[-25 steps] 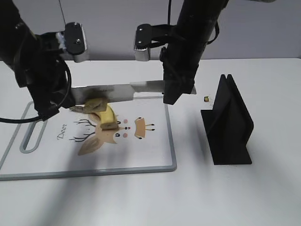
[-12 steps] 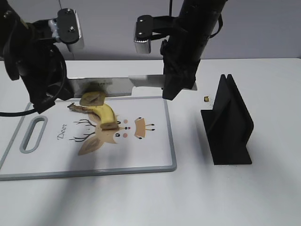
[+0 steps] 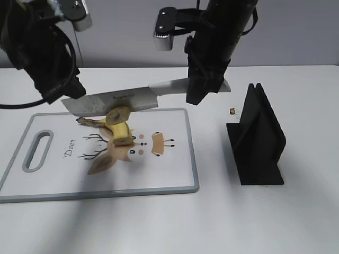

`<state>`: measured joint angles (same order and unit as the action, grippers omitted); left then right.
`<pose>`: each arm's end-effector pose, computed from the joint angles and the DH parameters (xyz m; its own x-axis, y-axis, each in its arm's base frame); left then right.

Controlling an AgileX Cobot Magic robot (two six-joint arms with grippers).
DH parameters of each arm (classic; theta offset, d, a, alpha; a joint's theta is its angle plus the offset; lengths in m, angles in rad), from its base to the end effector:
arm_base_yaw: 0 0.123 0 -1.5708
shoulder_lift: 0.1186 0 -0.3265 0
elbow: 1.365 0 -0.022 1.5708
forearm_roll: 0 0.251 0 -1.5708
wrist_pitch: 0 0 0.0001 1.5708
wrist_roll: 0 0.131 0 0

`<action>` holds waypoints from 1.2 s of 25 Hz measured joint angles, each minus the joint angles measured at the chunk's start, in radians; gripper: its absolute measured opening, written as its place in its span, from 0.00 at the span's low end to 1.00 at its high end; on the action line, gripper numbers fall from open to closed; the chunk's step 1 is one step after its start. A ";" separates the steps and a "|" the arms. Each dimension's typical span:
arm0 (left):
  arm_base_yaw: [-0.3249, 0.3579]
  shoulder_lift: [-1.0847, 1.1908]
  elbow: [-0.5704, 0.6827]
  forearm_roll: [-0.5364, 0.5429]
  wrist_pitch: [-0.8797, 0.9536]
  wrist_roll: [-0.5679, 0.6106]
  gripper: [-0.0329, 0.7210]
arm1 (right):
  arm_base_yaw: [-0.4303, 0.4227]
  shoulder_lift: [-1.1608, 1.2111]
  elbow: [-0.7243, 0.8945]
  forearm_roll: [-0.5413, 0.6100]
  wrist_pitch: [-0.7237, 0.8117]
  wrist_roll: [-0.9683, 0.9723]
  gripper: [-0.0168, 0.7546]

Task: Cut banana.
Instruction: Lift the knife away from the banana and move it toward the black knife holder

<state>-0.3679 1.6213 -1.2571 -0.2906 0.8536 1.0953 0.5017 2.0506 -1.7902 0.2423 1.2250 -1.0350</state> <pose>0.3250 -0.1556 0.2828 -0.1729 0.8871 -0.4280 0.9287 0.2915 0.2291 0.3873 0.2462 0.2457 -0.0899 -0.9540 -0.2859 -0.9949 0.0993 -0.0186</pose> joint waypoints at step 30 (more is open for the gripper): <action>0.295 -0.421 0.016 0.211 0.303 -0.781 0.74 | 0.000 -0.344 0.049 0.000 0.003 0.842 0.23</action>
<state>-0.0726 1.1998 -1.2411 -0.0795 1.1562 0.3142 0.5017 1.7065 -1.7410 0.2422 1.2278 -0.1930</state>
